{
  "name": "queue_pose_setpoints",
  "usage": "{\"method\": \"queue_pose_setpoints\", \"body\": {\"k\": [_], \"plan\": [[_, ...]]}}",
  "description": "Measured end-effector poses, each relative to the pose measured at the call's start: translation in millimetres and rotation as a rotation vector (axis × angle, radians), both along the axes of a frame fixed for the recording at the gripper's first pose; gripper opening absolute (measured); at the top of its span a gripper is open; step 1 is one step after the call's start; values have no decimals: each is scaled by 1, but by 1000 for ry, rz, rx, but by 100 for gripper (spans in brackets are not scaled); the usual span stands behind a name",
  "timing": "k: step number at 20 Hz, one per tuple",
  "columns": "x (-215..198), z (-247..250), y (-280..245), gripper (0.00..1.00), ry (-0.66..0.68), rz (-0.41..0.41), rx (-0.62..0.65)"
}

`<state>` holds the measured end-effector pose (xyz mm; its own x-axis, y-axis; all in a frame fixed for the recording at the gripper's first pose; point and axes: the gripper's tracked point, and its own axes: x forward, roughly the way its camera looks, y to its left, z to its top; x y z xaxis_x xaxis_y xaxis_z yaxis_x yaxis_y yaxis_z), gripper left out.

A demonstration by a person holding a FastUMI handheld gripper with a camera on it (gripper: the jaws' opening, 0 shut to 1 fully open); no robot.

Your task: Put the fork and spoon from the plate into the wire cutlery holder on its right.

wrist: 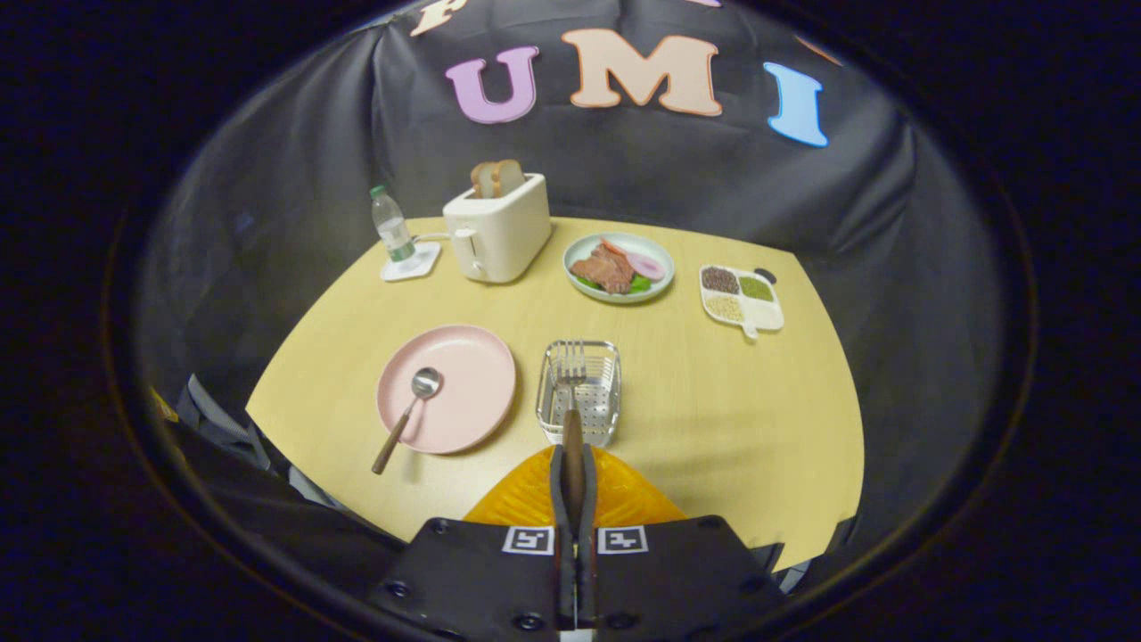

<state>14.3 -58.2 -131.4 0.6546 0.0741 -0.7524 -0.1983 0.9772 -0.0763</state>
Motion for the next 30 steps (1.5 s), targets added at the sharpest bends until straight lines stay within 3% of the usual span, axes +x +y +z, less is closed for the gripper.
{"method": "queue_pose_setpoints", "body": {"k": [6,11,17,21,30], "plan": [[4,-28,2,6,100,17,-38],[12,-35,6,10,100,12,-50],[11,-32,6,64,65,4,-48],[14,-23,0,100,-26,-24,-83],[14,18,42,100,-319,-146,63]]}}
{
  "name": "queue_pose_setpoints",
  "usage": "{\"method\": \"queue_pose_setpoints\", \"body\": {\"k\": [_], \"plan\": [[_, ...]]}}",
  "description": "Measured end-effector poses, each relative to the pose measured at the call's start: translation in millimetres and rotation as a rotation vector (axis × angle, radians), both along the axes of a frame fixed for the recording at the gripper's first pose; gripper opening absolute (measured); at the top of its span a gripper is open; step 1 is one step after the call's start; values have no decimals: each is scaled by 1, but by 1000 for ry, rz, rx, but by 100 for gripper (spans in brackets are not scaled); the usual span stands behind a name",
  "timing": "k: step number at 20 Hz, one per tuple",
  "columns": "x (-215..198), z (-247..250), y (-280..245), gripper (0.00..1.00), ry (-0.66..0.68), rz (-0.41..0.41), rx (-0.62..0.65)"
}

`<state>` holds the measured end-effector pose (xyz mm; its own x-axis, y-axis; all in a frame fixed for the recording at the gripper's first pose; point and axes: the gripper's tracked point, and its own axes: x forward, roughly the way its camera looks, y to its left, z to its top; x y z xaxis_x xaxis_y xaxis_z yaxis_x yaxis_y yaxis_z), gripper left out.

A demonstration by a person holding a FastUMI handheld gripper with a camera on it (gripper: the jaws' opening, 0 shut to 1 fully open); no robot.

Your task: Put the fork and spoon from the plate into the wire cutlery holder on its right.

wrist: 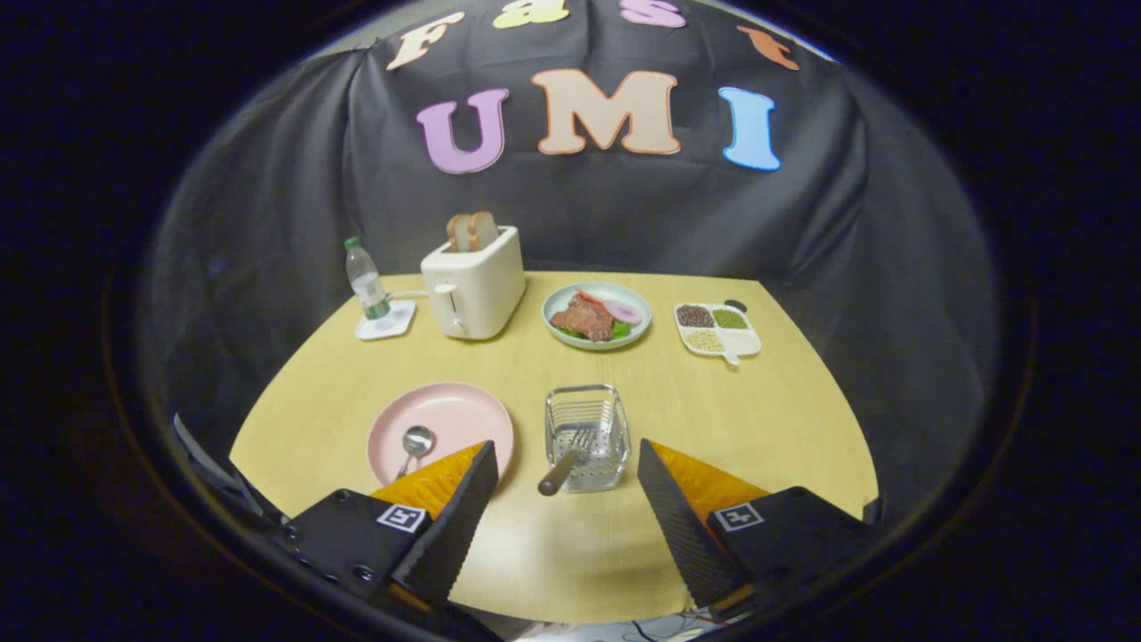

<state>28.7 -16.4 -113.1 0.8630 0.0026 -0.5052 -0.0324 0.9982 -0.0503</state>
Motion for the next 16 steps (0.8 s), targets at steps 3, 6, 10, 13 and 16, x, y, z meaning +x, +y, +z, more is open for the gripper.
{"method": "queue_pose_setpoints", "body": {"k": [3,6,10,13,16], "plan": [[-10,8,22,100,-85,-17,10],[-24,-6,52,100,-97,-25,53],[-39,-34,81,100,-66,-18,105],[-46,-62,100,100,-17,0,121],[-53,-92,117,100,48,25,121]]}}
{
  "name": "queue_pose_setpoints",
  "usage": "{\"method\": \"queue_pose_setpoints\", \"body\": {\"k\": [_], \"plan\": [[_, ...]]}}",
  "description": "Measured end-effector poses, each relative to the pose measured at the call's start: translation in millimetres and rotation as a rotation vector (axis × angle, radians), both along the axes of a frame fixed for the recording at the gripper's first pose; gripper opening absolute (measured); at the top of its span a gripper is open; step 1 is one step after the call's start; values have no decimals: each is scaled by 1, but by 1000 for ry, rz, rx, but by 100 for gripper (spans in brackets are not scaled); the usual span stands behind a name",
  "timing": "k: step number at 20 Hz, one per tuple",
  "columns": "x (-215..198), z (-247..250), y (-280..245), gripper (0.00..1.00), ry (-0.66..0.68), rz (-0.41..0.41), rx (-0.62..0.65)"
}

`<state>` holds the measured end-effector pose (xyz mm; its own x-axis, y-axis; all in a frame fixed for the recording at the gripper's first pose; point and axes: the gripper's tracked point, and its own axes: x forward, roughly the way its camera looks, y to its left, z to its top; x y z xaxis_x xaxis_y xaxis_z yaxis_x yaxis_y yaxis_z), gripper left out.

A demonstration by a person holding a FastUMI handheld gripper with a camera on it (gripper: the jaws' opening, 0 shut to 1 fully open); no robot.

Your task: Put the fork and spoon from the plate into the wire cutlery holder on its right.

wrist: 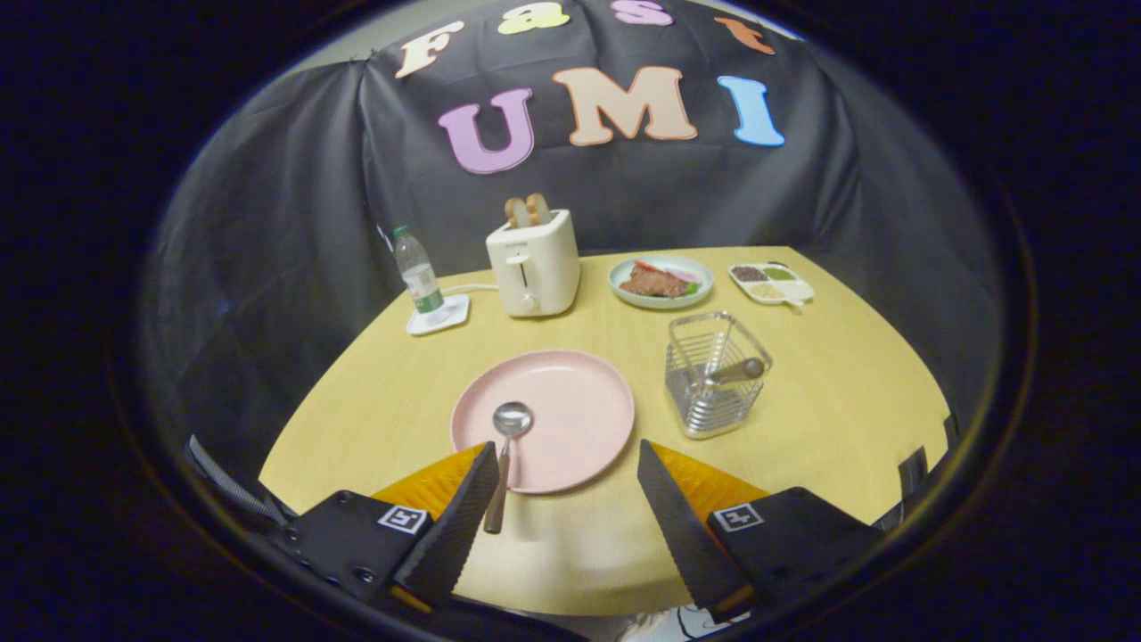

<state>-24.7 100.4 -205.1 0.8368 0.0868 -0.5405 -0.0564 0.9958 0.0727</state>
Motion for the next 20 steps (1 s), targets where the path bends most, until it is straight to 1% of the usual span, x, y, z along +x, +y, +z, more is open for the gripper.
{"method": "queue_pose_setpoints", "body": {"k": [4,8,11,13,20], "plan": [[-7,-33,21,100,72,59,0],[-7,-57,42,100,126,89,34],[-4,-69,53,100,143,116,30],[-2,-75,55,93,153,122,25],[0,-83,60,46,182,126,54]]}}
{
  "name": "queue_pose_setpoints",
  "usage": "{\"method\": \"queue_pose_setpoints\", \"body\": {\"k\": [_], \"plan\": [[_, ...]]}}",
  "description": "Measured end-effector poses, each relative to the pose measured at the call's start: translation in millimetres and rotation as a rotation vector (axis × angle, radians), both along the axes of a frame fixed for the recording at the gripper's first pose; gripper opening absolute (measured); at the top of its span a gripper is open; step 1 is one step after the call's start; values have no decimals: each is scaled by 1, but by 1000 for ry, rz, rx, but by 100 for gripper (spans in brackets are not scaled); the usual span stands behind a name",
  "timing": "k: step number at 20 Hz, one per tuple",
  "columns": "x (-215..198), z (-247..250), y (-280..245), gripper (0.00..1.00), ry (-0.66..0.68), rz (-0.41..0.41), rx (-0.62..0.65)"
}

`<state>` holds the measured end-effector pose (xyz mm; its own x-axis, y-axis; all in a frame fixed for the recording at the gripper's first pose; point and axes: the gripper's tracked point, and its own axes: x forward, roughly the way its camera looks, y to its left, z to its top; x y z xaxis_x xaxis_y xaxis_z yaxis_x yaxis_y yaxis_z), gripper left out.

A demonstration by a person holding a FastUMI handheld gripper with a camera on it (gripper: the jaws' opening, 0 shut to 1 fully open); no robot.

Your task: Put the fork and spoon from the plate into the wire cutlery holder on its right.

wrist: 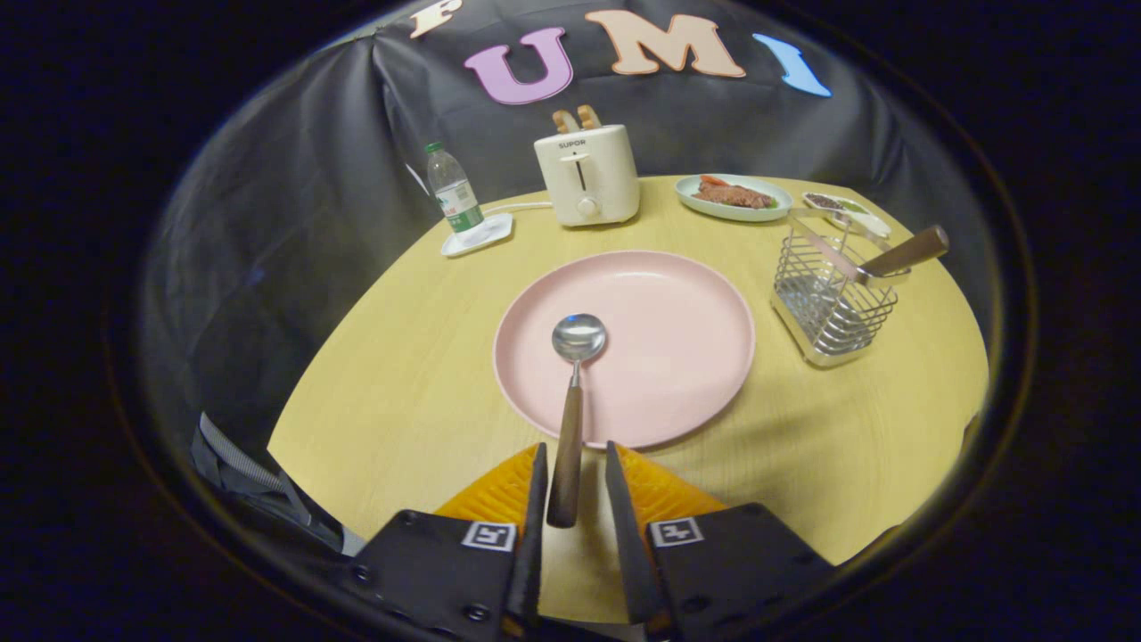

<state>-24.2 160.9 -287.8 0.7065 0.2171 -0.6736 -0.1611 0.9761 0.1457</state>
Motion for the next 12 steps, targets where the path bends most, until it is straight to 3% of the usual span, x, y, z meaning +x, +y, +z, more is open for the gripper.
{"method": "queue_pose_setpoints", "body": {"k": [2,7,12], "plan": [[4,-5,0,33,10,3,-2],[2,1,-3,12,30,-18,12],[0,4,-4,3,41,3,8]]}}
